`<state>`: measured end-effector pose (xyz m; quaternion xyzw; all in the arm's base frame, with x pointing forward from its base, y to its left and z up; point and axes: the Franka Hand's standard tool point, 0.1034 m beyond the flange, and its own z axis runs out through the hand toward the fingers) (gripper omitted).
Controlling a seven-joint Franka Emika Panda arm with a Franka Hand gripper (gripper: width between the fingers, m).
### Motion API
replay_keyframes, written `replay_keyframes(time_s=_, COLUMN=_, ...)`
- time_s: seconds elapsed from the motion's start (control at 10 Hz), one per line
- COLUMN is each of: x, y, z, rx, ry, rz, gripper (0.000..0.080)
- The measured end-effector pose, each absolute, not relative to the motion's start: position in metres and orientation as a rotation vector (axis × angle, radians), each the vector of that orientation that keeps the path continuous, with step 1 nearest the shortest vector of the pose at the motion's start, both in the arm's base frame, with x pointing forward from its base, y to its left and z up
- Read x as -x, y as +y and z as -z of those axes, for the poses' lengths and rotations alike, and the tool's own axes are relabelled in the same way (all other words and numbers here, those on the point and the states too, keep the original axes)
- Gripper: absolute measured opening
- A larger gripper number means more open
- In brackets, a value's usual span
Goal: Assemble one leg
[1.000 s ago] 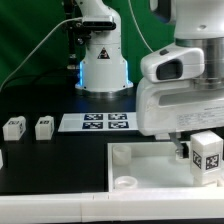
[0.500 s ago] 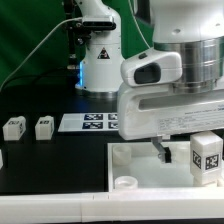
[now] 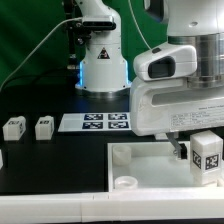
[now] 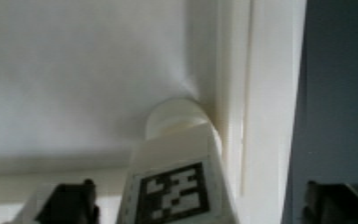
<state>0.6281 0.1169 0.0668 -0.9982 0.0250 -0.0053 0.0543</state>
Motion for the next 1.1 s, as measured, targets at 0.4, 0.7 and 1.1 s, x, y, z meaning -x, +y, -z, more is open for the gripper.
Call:
replay_keyframes(time_s=0.4, x=-0.623, y=0.117, z=-0.065, rx=2.978, ry=0.589, rz=-0.037, gripper=0.0289)
replay_keyframes(time_s=0.7, x=-0.621, y=0.122, z=-0.063, rx=2.846, ry=0.984, rz=-0.023, gripper=0.0289)
replay_keyframes(time_s=1.1, x=-0.623, y=0.129, z=-0.061, rx=2.381, ry=1.69, rz=-0.068, gripper=0.0286)
